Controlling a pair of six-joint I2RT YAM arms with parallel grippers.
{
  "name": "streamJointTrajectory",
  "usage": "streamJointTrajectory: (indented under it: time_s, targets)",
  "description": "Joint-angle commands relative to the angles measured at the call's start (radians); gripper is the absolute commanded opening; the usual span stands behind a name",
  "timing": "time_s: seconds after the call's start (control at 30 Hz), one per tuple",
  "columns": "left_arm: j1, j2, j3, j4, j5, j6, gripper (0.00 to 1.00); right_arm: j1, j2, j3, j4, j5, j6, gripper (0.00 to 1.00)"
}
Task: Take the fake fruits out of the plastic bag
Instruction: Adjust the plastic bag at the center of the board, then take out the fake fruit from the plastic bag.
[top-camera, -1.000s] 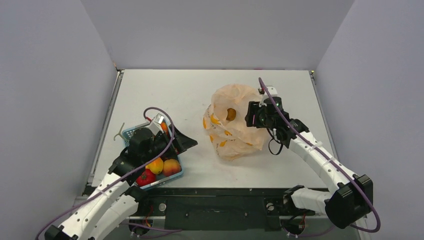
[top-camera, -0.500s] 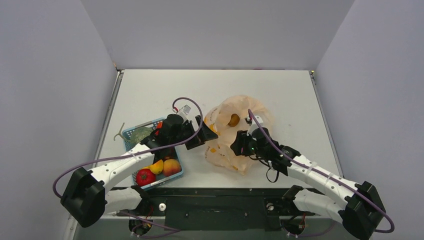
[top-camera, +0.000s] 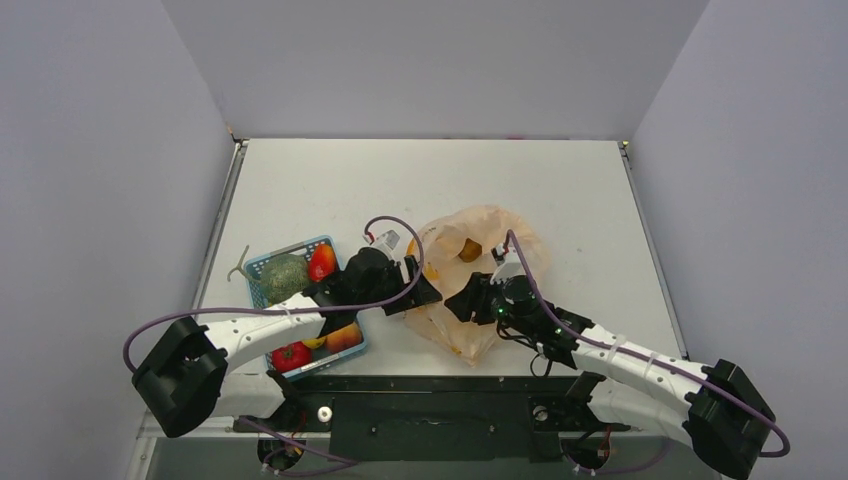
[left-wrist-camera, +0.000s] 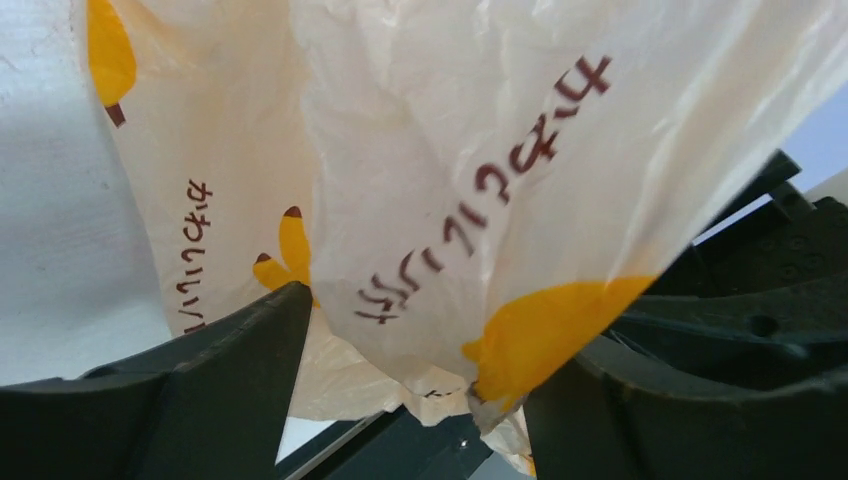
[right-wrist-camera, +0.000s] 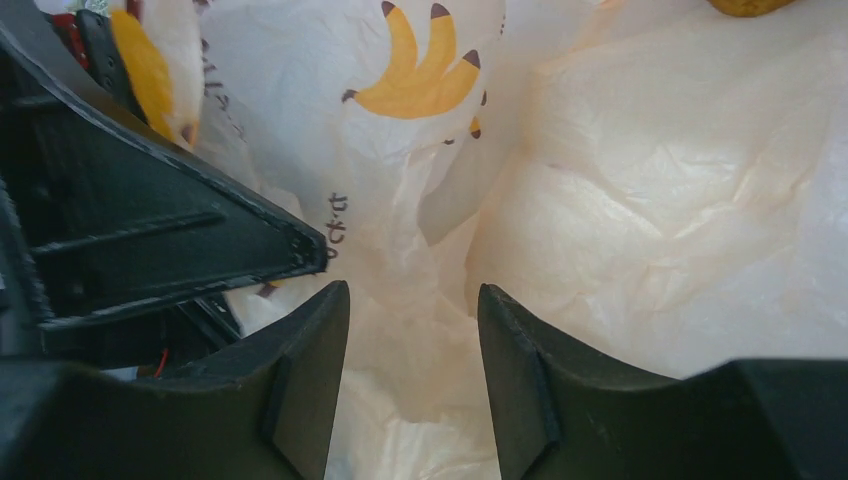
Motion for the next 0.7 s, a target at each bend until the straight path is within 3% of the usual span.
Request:
streamJointTrajectory:
  time_s: [0.0,0.13,0.17,0.3,0.43,0.67]
  targets:
    - [-0.04,-0.012,-0.026,0.006,-0.08,0.033,0.62,0.011,-0.026,-0.019,0.083,0.031,0.027,0.46]
    - [-0.063,-0.027,-0.057,0.017,-0.097,0.014,0.45,0.012,-0.05,-0.006,0.043,0.067,0.013,0.47]
    - [-0.072,-0.033,-0.062,0.023,-0.103,0.01,0.36,0.012,-0.057,-0.003,0.021,0.088,0.01,0.47]
    - [-0.094,-0.028,-0.071,0.027,-0.111,0.0,0.23,0.006,-0.046,0.042,-0.077,0.233,0.001,0.46]
    - [-0.133,-0.024,-0.073,0.036,-0.126,-0.011,0.2,-0.024,0.006,0.097,-0.143,0.318,-0.032,0.46]
    - [-0.19,-0.011,-0.063,0.049,-0.144,-0.026,0.18,-0.102,0.137,0.138,-0.019,0.37,-0.021,0.45]
